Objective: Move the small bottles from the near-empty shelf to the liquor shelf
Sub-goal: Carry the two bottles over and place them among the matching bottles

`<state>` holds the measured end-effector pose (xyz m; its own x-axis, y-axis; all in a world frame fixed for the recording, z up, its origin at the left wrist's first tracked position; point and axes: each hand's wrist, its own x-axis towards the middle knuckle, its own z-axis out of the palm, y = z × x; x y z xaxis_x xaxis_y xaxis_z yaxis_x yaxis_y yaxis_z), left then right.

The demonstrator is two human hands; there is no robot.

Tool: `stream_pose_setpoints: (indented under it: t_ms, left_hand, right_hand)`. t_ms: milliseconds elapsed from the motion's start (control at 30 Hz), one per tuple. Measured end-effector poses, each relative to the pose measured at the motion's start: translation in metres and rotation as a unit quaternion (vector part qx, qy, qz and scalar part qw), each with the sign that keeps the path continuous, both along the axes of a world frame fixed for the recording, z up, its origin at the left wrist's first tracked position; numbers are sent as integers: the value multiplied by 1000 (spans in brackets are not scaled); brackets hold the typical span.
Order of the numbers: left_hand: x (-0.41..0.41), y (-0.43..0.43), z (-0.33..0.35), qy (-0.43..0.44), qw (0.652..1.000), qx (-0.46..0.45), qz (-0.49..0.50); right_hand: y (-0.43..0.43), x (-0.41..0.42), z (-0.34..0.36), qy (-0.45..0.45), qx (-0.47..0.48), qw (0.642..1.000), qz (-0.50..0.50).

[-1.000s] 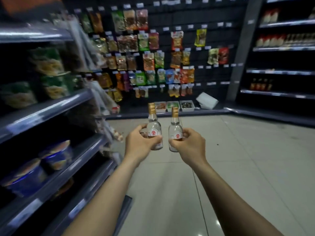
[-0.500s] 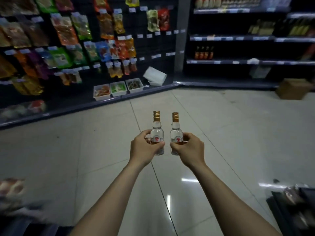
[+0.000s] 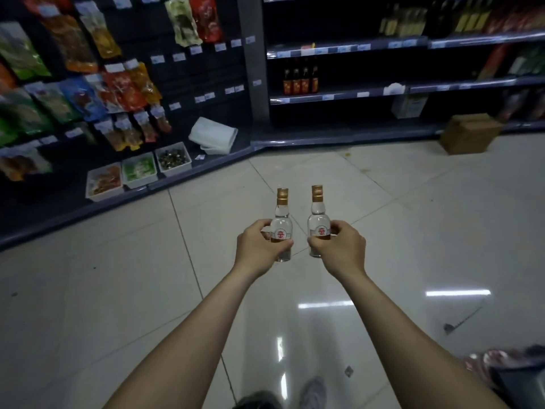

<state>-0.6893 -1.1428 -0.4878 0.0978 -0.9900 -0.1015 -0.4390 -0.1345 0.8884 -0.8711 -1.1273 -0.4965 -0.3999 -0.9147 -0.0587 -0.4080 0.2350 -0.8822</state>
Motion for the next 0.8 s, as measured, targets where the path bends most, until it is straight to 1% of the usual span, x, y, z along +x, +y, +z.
stream_pose_setpoints:
  t_ms: [333,567,733,800]
  left_hand:
    - [-145,-214,0,2,999,-18,-34]
    - [-264,-404,-10,23,997,-32,-60]
    - [-351,-530,7,23,995,-51,-78]
    - [-373,-564,14,20,995,-61,-82]
  right_hand:
    - [-201,-144,3,-16,-9,1000,-15]
    - [-383,-256,-5,16,-13,999,-28]
    - [-504,-340,10,36,-3,998,-49]
    - [-536,-360,15,36,-7,998,-50]
